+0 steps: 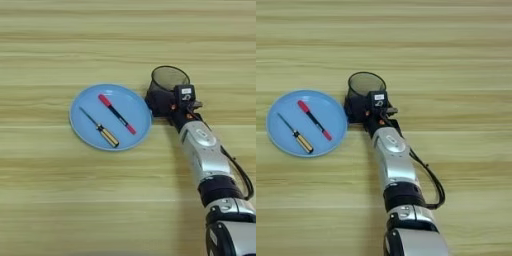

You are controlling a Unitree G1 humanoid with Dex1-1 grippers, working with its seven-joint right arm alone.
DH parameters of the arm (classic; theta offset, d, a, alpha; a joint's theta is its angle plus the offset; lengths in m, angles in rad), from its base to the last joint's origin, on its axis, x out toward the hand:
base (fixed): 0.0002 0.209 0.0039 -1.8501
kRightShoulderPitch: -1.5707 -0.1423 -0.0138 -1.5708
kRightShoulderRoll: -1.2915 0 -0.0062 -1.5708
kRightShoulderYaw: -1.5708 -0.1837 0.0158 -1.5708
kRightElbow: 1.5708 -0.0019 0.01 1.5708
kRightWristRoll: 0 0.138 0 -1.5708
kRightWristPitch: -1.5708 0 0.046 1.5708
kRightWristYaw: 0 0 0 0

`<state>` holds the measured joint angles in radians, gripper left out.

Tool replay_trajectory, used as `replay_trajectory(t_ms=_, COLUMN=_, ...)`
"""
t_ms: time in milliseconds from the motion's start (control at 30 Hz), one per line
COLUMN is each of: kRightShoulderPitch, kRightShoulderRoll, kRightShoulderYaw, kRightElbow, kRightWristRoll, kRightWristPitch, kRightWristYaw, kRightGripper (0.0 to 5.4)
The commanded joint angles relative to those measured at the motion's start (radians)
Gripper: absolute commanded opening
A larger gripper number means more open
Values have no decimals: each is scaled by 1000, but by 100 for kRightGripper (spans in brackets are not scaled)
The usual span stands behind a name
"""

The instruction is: Move the objects on the table

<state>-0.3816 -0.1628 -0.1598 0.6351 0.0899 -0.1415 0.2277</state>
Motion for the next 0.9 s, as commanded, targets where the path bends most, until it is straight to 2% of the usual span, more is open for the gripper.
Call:
replay_trajectory(t_ms=33, kRightShoulderPitch=-84, kRightShoulderRoll=-29, kRightShoulderYaw=-9, kRightElbow=-30, kRightWristRoll=11, kRightWristPitch=-36, kRightWristYaw=0, kRightGripper=468)
replay_trajectory(t_ms=467, kRightShoulderPitch=-80, kRightShoulderRoll=-39, kRightShoulderYaw=-24, kRightElbow=-51, kRightWristRoll=13, kRightWristPitch=-48, kRightWristYaw=-13, kRightGripper=468)
replay_trajectory(t_ms=900, kRightShoulderPitch=-63, kRightShoulderRoll=-135, kRightShoulderYaw=-115, kRightElbow=-96, kRightWristRoll=50, kRightWristPitch=-38, kRightWristYaw=-29, kRightGripper=468)
